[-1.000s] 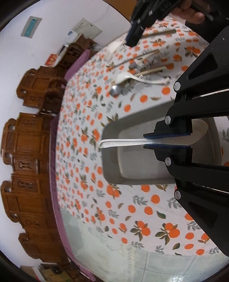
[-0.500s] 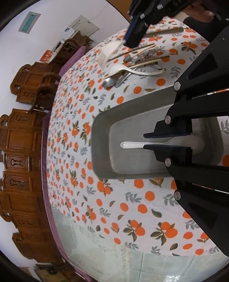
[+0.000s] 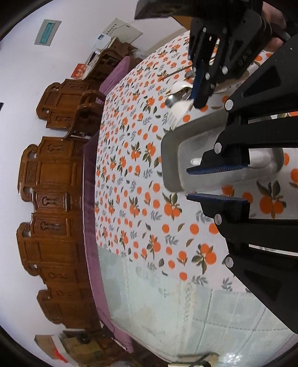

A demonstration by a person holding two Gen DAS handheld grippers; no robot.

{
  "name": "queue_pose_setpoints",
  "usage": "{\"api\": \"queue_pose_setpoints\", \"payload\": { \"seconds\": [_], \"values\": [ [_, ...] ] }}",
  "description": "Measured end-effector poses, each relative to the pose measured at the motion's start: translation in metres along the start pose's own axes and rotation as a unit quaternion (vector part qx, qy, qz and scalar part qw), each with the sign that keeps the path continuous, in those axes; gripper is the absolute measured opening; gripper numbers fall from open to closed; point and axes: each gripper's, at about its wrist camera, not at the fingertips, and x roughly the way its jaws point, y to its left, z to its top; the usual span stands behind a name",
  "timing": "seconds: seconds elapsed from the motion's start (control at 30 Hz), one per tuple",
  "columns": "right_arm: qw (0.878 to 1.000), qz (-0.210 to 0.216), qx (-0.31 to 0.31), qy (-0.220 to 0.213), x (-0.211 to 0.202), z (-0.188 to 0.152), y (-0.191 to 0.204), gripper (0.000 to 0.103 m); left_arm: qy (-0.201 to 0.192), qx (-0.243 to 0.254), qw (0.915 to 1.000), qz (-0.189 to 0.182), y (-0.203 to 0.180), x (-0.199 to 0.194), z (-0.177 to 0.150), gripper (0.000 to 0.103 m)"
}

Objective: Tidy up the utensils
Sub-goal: 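Lower the spoon into the tray and open the left tool while the right tool drops the fork in, then grasp a wooden chopstick with the right tool while the left tool returns to the utensils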

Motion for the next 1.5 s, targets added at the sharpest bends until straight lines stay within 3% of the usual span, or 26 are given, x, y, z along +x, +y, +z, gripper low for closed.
{"api": "queue_pose_setpoints", "payload": {
  "seconds": [0.27,0.47,0.6,0.8,0.93,1.1,1.37,1.5],
  "values": [
    [0.999,0.021,0.024,0.033,0.044,-0.004,0.001,0.008,-0.002,-0.008,1.0000,0.001,0.009,-0.002,0.002,0.016],
    [0.999,0.030,0.021,0.028,0.042,-0.004,-0.007,0.008,-0.006,-0.001,1.0000,-0.006,0.003,-0.005,0.002,0.016],
    [1.000,0.019,0.020,0.005,0.021,0.002,-0.021,0.008,-0.007,-0.001,0.9999,-0.013,-0.003,-0.005,0.002,0.019],
    [0.999,-0.012,0.014,-0.032,-0.029,0.003,-0.058,0.009,-0.007,0.007,0.9995,-0.030,-0.023,-0.003,0.001,0.038],
    [0.998,-0.043,0.007,-0.044,-0.059,-0.005,-0.085,0.023,-0.014,0.017,0.9989,-0.043,-0.044,-0.004,0.002,0.049],
    [0.996,-0.081,0.003,-0.041,-0.072,-0.025,-0.118,0.025,-0.017,0.034,0.9972,-0.064,-0.075,-0.002,-0.001,0.049],
    [0.994,-0.111,0.008,-0.014,-0.059,-0.054,-0.165,0.025,-0.024,0.051,0.9948,-0.085,-0.105,0.005,-0.008,0.049],
    [0.992,-0.123,0.023,-0.004,-0.044,-0.064,-0.193,0.036,-0.020,0.051,0.9943,-0.092,-0.114,0.012,-0.012,0.049]
  ]
}}
